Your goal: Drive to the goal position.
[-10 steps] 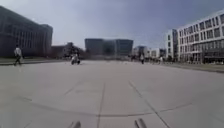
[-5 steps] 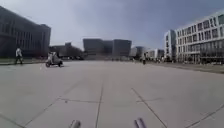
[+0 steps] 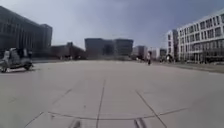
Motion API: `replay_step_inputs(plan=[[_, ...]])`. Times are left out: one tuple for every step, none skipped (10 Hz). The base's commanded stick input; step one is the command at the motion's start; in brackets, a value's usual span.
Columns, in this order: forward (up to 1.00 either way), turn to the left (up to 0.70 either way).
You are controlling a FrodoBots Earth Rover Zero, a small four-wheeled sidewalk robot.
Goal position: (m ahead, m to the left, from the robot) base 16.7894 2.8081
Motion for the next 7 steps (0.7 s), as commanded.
replay_step_inputs(plan=[[0.85, 0.01], [0.85, 0.01], [0.85, 0.01], [0.85, 0.01], [0.85, 0.01], [0.85, 0.01], [0.85, 0.01]])
